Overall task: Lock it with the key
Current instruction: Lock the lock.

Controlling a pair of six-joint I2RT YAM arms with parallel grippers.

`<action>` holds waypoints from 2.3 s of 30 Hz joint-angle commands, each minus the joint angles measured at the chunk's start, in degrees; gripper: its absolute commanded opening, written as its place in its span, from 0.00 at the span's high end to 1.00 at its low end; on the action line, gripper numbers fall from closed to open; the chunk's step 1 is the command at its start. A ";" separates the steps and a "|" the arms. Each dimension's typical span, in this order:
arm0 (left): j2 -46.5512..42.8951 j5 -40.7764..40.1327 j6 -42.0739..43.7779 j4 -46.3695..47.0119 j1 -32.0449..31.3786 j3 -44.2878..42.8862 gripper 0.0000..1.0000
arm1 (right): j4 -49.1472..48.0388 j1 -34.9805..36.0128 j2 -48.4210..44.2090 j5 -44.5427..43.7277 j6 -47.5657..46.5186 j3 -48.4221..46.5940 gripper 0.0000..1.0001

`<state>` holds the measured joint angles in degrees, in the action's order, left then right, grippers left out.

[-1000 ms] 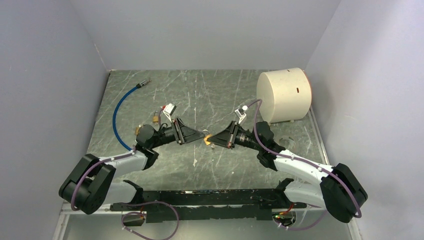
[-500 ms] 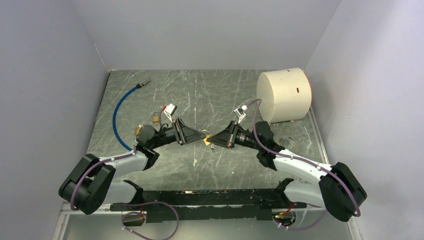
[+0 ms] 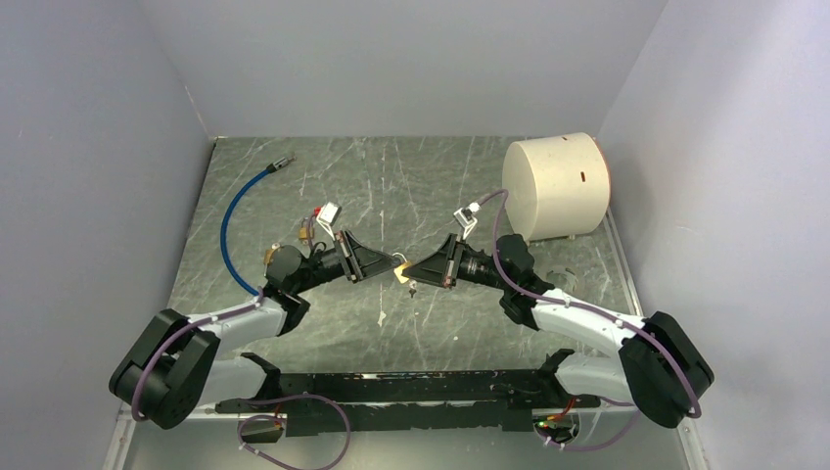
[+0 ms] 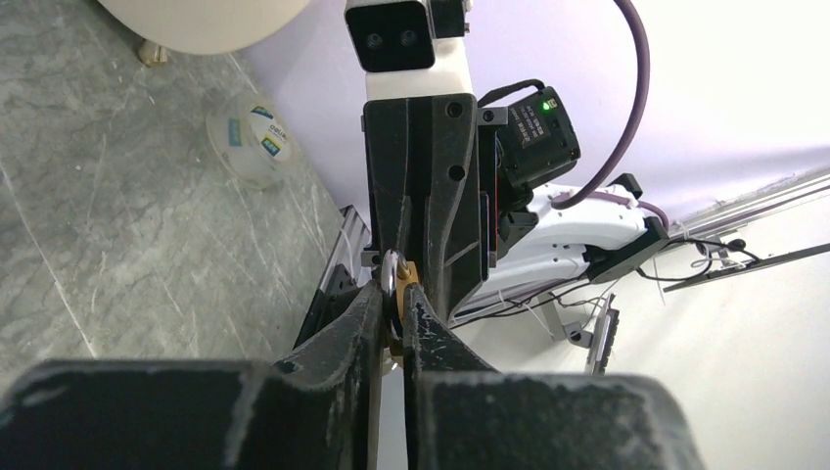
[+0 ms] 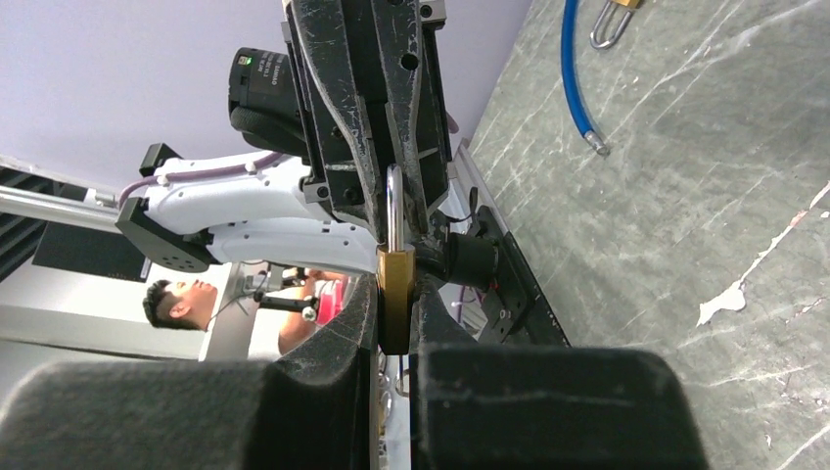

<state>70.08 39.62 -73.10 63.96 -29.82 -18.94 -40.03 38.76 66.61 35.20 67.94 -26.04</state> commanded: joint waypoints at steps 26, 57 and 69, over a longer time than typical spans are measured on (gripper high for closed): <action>-9.82 -0.66 7.22 -6.79 -0.32 -1.01 0.98 | 5.94 0.09 -4.95 1.08 -5.84 0.28 0.53; -9.99 -1.68 5.97 -5.37 -0.28 -0.68 0.97 | -3.32 0.34 0.21 9.24 -4.29 1.56 1.00; -10.09 -3.32 6.08 -4.93 -0.32 0.06 0.97 | -4.04 1.13 -1.85 8.95 -3.20 7.32 1.00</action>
<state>61.08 38.83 -67.11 52.31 -30.70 -18.00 -44.71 39.33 66.06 42.17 64.45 -20.36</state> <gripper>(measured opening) 0.076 0.016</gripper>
